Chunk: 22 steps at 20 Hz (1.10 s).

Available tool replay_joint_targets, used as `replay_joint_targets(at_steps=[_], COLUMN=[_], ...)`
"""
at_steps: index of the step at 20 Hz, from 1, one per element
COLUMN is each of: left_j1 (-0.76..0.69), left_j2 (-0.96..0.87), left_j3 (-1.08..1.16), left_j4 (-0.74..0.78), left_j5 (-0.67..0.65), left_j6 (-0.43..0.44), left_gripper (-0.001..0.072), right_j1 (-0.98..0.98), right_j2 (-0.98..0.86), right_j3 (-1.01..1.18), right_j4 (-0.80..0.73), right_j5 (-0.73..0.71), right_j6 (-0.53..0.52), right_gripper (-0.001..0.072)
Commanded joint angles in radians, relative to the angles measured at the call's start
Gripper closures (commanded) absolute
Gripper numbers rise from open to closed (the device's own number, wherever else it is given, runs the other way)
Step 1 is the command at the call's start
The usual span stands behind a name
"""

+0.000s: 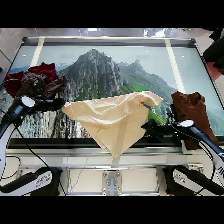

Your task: Fold the shirts.

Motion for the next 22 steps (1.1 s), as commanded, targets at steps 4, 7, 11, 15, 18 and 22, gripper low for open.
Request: replay_joint_targets(at_steps=[4, 7, 11, 15, 18, 22], left_j1=[0.001, 0.006, 0.106, 0.308, 0.465, 0.494], left_j2=[0.001, 0.039, 0.268, 0.562, 0.707, 0.708], left_j3=[0.000, 0.021, 0.098, 0.208, 0.362, 0.638], left_j4=[0.000, 0.000, 0.001, 0.002, 0.001, -0.006], left_j5=[0.001, -0.003, -0.098, -0.215, -0.228, -0.320], left_j6=[0.000, 0.000, 0.001, 0.038, 0.076, 0.131], left_gripper=[0.0695, 0.0696, 0.0696, 0.0697, 0.0699, 0.0699], right_j1=[0.001, 0.000, 0.000, 0.000, 0.000, 0.000], right_j2=[-0.027, -0.010, 0.185, 0.501, 0.674, 0.695], right_j3=[0.032, 0.125, 0.351, 0.662, 0.960, 1.257], right_j4=[0.098, 0.155, 0.151, 0.047, -0.203, -0.346], right_j5=[0.030, 0.176, 0.427, 0.511, 0.410, 0.409], right_j6=[-0.095, -0.161, -0.140, 0.047, 0.221, 0.298], right_gripper=[0.0693, 0.0695, 0.0696, 0.0696, 0.0697, 0.0698])
